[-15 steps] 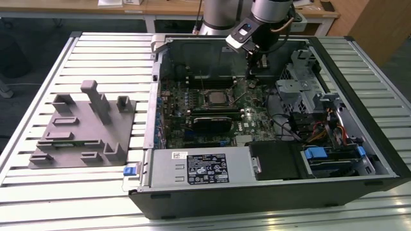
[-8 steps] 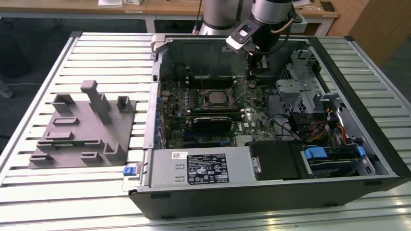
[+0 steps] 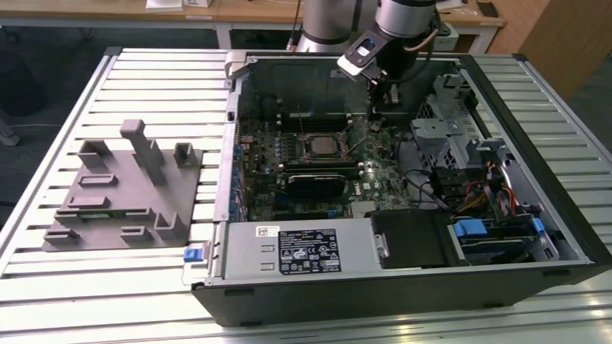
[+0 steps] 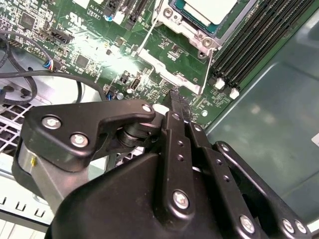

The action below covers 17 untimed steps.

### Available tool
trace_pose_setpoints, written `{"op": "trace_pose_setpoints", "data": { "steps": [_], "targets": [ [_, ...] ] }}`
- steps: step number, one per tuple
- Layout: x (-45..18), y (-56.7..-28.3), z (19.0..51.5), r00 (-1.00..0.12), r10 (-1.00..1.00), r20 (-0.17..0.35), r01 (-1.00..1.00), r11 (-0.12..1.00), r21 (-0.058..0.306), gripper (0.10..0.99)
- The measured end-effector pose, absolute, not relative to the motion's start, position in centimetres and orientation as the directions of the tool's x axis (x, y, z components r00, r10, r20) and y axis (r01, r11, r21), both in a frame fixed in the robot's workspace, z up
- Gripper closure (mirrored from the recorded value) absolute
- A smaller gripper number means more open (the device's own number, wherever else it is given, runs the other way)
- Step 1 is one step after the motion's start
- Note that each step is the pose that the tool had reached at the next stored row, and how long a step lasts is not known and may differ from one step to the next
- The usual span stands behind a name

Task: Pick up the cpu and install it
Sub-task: 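Close the cpu cover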

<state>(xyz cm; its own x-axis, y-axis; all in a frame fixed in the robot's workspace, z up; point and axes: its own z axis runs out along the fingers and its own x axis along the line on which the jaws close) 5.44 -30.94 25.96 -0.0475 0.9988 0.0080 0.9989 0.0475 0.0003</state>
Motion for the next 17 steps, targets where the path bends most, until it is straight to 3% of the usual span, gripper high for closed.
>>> {"op": "trace_pose_setpoints", "data": {
  "steps": [7,8,17],
  "targets": [
    [5.5,-31.0,25.7,-0.047,0.999,0.008,0.999,0.047,0.000,0.980],
    [5.5,-31.0,26.7,-0.047,0.999,0.009,0.999,0.048,-0.024,0.980],
    [5.5,-31.0,26.9,-0.047,0.999,0.009,0.999,0.048,-0.027,0.980]
  ]
}}
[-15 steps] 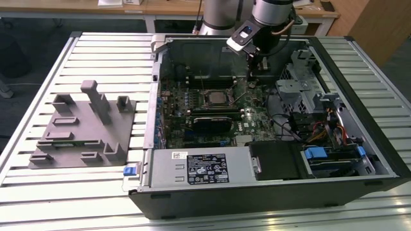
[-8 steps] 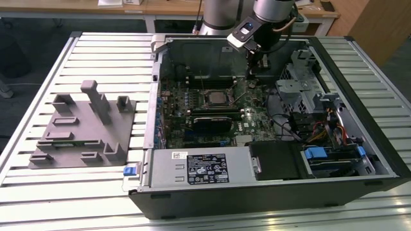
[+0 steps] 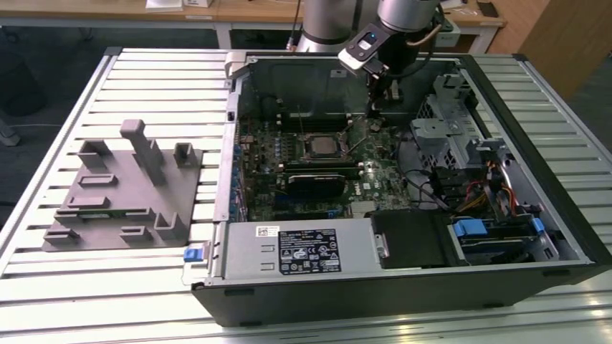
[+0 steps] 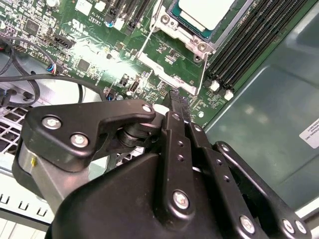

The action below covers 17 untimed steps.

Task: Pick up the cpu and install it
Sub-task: 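Close the cpu cover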

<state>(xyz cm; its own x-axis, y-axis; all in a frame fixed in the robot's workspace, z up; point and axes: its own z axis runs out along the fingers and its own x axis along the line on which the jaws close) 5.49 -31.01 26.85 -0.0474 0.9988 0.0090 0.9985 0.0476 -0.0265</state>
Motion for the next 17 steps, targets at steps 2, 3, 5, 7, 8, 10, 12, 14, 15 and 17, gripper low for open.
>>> {"op": "trace_pose_setpoints", "data": {
  "steps": [2,3,5,7,8,10,12,14,15,17],
  "targets": [
    [5.49,-31.01,26.90,-0.047,0.999,0.009,0.999,0.048,-0.027,0.980],
    [5.48,-31.02,26.92,-0.047,0.999,0.009,0.998,0.048,-0.027,0.980],
    [5.48,-31.02,26.96,-0.047,0.999,0.009,0.998,0.048,-0.028,0.980],
    [5.49,-31.02,27.01,-0.047,0.999,0.009,0.998,0.048,-0.028,0.980],
    [5.49,-31.01,27.03,-0.047,0.999,0.009,0.998,0.048,-0.029,0.980],
    [5.49,-31.01,27.07,-0.047,0.999,0.009,0.998,0.048,-0.029,0.980],
    [5.48,-31.01,27.12,-0.047,0.999,0.009,0.998,0.048,-0.030,0.980],
    [5.49,-31.01,27.16,-0.047,0.999,0.009,0.998,0.048,-0.030,0.980],
    [5.49,-31.02,27.18,-0.047,0.999,0.009,0.998,0.048,-0.030,0.980],
    [5.48,-31.02,27.22,-0.047,0.999,0.009,0.998,0.048,-0.031,0.980]
  ]
}}
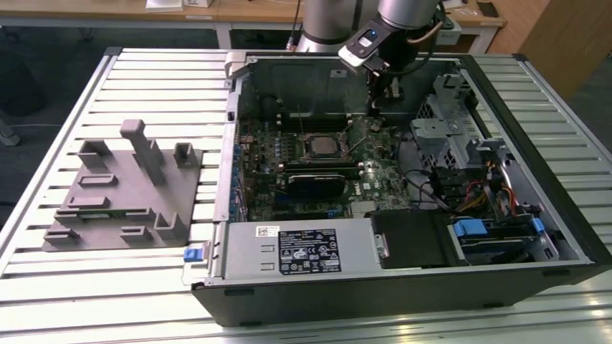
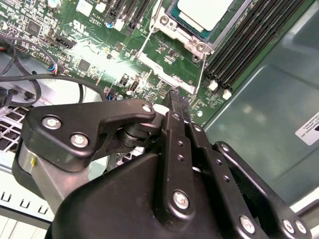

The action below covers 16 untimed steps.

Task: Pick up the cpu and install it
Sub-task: 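Close the cpu cover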

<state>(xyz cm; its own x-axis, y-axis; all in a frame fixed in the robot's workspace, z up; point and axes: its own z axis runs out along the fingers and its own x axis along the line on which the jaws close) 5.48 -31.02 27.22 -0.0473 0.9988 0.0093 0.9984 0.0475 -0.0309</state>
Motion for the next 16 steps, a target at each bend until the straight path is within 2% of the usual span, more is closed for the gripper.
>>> {"op": "trace_pose_setpoints", "data": {
  "steps": [16],
  "targets": [
    [5.49,-31.02,27.68,-0.047,0.999,0.010,0.998,0.048,-0.036,0.980]
  ]
}}
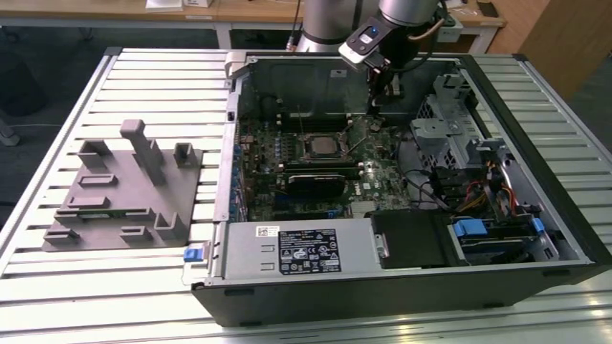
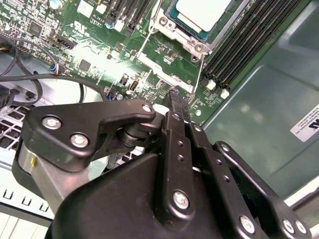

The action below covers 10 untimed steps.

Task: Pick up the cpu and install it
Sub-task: 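Close the cpu cover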

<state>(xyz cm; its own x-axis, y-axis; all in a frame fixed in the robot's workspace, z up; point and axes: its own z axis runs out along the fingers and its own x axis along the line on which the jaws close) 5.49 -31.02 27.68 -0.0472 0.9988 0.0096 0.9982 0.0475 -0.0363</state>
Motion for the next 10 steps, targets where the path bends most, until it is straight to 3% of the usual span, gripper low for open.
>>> {"op": "trace_pose_setpoints", "data": {
  "steps": [10],
  "targets": [
    [5.49,-31.01,27.91,-0.047,0.999,0.010,0.998,0.048,-0.039,0.980]
  ]
}}
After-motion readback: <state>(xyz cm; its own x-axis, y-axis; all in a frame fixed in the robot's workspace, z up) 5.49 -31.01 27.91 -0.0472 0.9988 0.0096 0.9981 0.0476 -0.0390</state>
